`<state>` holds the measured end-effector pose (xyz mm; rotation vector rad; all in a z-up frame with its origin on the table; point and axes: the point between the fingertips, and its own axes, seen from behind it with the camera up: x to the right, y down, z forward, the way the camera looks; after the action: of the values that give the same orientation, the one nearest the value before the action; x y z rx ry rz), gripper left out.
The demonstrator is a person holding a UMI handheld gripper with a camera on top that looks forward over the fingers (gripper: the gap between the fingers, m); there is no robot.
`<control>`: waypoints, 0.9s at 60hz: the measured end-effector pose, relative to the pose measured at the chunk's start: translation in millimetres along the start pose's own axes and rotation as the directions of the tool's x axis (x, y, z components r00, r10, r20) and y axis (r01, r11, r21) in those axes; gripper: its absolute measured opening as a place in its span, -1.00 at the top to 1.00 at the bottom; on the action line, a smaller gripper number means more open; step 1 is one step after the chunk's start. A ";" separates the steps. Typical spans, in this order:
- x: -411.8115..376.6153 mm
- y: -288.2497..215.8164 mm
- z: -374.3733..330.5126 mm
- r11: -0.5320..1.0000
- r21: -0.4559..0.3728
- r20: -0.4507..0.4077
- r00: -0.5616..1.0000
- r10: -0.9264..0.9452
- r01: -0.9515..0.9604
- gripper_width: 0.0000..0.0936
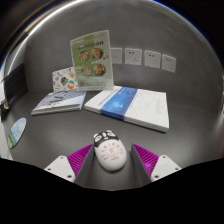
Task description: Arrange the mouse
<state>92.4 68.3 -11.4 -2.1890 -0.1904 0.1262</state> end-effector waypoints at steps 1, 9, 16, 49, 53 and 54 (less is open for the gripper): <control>1.8 -2.2 3.3 1.000 0.001 0.001 1.000 -0.001 0.001 -0.70; 11.2 -16.8 22.9 1.000 0.022 -0.001 1.000 0.015 -0.015 -0.31; 12.9 -16.9 24.6 1.000 0.014 -0.025 0.999 0.027 -0.027 -0.07; -307.0 -150.0 -132.7 0.920 0.388 -0.068 0.994 0.082 -0.050 0.13; -384.5 -130.1 -107.0 0.938 0.342 -0.029 0.997 0.068 -0.054 0.13; -401.7 -122.2 -98.7 0.946 0.321 -0.019 0.998 0.065 -0.056 0.13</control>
<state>-297.6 -13.3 153.7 -1.8713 -0.0787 0.1483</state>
